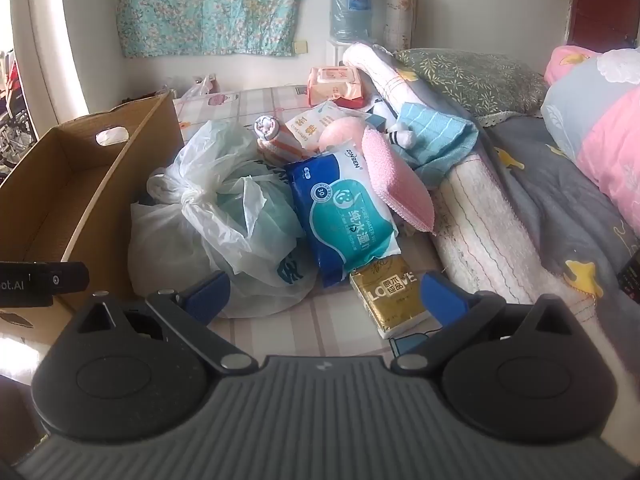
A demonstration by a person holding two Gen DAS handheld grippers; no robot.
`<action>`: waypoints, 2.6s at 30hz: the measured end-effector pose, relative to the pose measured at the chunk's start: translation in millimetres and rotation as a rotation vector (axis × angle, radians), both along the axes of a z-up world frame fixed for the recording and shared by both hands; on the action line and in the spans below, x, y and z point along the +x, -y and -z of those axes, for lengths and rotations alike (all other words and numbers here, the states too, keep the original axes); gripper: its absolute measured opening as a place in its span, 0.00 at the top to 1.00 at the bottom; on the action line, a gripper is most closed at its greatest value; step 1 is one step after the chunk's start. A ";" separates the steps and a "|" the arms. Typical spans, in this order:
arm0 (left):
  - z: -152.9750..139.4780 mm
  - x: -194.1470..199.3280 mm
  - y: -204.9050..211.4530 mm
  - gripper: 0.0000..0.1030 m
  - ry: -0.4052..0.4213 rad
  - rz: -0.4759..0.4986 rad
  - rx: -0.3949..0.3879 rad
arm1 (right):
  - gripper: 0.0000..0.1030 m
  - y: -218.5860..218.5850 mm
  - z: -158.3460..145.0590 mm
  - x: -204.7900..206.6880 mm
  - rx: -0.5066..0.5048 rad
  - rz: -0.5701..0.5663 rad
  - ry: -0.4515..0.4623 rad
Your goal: Organize soft objects
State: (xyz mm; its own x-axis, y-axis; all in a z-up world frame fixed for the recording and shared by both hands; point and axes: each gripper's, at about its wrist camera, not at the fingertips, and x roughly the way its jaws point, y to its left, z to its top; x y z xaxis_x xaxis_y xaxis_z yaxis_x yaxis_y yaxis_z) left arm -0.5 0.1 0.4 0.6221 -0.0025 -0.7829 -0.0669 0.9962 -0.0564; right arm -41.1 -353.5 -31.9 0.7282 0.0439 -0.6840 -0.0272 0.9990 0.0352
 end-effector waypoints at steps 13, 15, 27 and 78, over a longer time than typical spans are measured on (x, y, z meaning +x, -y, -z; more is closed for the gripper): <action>4.5 -4.0 6.4 0.01 -0.013 -0.009 0.025 | 0.01 -10.2 -0.9 3.9 -0.013 -0.045 -0.014; 3.1 -3.7 4.6 0.01 -0.010 -0.009 0.021 | 0.01 -8.9 -0.5 4.3 -0.009 -0.048 -0.022; 2.5 -6.6 3.9 0.01 -0.013 -0.009 0.012 | 0.01 -12.6 3.5 6.4 -0.016 -0.054 -0.046; 6.3 -4.2 2.8 0.01 -0.025 -0.009 0.014 | 0.01 -17.9 9.3 12.8 -0.004 -0.068 -0.080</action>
State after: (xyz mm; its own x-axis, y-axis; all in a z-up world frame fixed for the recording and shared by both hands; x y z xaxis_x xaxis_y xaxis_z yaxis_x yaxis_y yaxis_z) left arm -4.8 -2.6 -5.8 0.6024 0.0142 -0.7981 -0.0769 0.9962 -0.0404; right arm -28.3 -335.6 -41.2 0.6664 0.0882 -0.7404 -0.0921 0.9951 0.0356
